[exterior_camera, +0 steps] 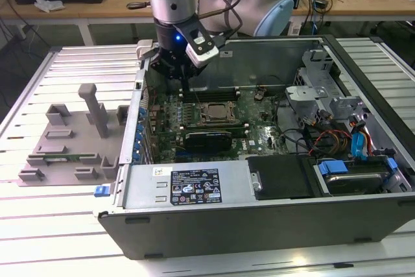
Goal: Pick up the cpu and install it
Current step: 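Install the first cpu locking lever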
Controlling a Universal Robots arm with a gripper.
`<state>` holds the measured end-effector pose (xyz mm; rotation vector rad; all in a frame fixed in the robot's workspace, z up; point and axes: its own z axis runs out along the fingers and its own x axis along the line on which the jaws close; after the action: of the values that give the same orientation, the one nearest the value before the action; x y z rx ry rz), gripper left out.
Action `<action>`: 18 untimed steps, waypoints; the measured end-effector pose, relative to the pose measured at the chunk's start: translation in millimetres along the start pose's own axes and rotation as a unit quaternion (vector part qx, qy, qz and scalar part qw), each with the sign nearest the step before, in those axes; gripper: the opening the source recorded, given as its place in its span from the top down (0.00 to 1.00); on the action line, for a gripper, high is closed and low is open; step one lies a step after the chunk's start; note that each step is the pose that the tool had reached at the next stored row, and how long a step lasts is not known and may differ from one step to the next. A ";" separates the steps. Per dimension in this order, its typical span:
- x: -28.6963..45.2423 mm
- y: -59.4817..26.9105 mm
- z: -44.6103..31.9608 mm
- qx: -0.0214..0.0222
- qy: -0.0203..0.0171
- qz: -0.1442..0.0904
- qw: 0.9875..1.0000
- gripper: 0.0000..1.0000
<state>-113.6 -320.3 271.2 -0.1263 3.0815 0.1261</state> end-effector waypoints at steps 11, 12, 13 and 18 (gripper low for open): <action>0.5 -1.0 7.5 -0.057 -0.005 0.003 0.998 0.89; 0.5 -1.1 8.9 -0.059 -0.005 0.003 0.998 0.89; 0.6 -1.2 9.7 -0.060 -0.005 0.003 0.998 0.89; -5.1 -2.0 13.8 -0.062 0.002 0.004 0.998 0.89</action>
<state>-107.7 -320.7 257.5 -0.1190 3.0765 0.3183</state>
